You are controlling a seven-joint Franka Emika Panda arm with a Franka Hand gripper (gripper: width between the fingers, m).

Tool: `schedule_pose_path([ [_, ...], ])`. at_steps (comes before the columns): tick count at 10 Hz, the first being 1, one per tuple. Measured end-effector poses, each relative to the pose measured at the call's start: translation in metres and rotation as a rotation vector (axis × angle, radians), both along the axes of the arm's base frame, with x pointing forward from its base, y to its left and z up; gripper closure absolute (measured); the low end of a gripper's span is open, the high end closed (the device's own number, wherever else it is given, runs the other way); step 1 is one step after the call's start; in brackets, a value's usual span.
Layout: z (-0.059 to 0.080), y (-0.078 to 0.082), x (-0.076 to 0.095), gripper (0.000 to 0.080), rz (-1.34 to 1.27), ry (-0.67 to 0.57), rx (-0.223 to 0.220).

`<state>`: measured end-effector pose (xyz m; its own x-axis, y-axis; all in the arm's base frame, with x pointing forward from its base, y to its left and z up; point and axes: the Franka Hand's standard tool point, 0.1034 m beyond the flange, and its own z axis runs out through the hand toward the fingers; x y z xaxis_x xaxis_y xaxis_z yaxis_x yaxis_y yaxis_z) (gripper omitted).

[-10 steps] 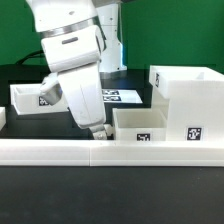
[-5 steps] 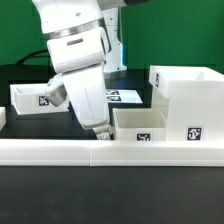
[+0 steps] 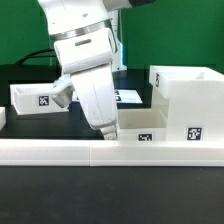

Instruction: Assemble drawer

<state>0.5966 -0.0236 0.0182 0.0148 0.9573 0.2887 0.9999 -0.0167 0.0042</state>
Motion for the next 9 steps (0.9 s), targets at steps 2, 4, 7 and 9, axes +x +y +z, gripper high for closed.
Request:
schedule_pose_path([
  [2, 0.000, 0.008, 0.000, 0.0151, -0.005, 0.011, -0.015],
  [4, 0.001, 0.018, 0.001, 0.0151, -0.024, 0.022, -0.029],
  [7, 0.001, 0.020, 0.002, 0.0151, -0.023, 0.025, -0.041],
  [9, 0.001, 0.020, 0.001, 0.0151, -0.024, 0.026, -0.041],
])
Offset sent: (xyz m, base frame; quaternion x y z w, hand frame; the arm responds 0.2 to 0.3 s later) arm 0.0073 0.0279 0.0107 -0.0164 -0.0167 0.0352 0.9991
